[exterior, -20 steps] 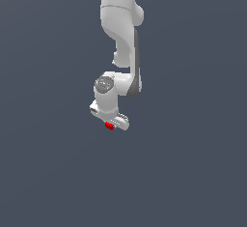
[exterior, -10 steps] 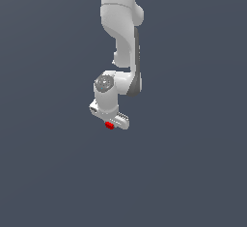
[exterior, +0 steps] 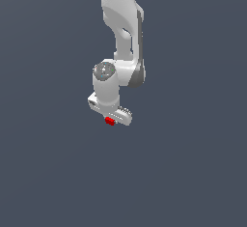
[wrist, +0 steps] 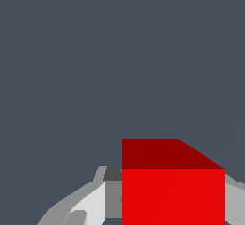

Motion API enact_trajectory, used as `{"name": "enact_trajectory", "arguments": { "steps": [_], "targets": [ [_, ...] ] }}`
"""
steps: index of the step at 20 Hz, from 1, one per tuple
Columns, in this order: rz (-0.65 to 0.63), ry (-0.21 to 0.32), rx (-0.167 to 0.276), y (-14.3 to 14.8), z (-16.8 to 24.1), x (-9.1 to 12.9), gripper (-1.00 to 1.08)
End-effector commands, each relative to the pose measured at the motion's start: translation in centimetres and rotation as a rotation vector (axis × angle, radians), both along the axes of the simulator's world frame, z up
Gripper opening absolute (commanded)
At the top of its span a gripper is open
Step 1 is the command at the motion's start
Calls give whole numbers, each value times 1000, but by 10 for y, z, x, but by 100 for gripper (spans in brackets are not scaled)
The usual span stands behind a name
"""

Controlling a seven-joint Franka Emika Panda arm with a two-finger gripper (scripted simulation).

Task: Pick up the red cube and move it to a goal position.

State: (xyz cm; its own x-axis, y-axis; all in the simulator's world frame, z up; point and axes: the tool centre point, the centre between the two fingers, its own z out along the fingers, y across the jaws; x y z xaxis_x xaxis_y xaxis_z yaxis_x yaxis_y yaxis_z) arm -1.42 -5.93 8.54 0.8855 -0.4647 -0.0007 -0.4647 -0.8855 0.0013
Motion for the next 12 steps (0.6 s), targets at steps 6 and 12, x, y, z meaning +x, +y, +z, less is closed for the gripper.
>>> {"name": "enact_trajectory", "arguments": {
  "steps": [6,12],
  "targets": [
    [-1,-1,-1,9,78,13,-100],
    [-1,-1,-1,17,144,24,-100]
  ]
}}
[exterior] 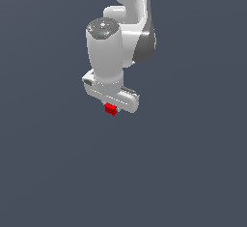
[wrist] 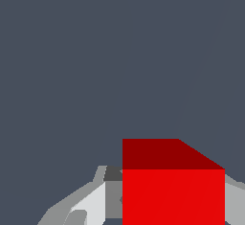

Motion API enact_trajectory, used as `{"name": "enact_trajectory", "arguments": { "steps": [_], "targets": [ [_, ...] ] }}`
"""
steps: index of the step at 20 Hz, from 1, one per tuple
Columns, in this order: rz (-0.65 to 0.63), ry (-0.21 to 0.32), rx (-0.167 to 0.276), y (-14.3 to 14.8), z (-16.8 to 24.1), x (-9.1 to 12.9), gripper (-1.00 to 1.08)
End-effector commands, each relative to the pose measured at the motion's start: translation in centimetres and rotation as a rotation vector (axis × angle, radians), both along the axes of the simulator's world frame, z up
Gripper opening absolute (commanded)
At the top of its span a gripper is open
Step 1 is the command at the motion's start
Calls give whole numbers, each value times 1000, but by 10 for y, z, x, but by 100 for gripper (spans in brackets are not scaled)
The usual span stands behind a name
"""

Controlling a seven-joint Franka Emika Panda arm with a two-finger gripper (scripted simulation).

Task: Pick up the red cube and move it to a goal position.

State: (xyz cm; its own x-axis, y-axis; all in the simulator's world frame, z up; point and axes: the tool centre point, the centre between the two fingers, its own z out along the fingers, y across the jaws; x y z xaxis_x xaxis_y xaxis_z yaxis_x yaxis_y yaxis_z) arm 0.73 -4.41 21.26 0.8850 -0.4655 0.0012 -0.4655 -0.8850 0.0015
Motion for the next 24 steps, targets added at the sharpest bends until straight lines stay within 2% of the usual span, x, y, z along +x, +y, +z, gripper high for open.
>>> {"name": "enact_trajectory", "arguments": {
  "steps": [1,14,24],
  "targets": [
    [0,0,0,3,28,4,-100],
    [0,0,0,19,154,29,-100],
    [1,0,1,27,212,42,-100]
  ]
}}
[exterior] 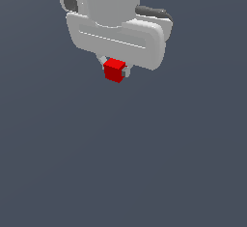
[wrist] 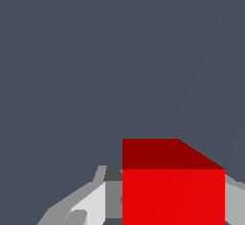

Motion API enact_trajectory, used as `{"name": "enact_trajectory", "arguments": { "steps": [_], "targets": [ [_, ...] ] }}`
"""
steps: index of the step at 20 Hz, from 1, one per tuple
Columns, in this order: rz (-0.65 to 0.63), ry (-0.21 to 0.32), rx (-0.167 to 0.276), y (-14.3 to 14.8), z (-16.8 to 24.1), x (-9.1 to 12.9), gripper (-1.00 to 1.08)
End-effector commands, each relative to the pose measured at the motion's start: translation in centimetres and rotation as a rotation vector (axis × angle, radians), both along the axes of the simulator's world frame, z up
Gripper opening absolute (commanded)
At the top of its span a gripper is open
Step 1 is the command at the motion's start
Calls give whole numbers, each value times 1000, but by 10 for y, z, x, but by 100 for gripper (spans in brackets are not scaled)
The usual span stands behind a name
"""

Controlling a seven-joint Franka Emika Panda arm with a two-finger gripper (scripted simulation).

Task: Pick up the red cube and move it to a goal position.

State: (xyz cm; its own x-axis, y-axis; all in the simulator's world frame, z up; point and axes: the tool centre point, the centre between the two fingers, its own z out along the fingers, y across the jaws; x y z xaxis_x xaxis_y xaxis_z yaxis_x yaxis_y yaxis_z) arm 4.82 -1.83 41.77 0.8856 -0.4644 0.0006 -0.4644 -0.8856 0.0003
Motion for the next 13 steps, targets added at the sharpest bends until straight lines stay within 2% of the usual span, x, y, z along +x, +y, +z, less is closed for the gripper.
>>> {"name": "enact_trajectory", "arguments": {
  "steps": [1,13],
  "targets": [
    [0,0,0,1,10,2,-100],
    [0,0,0,3,27,8,-100]
  ]
}}
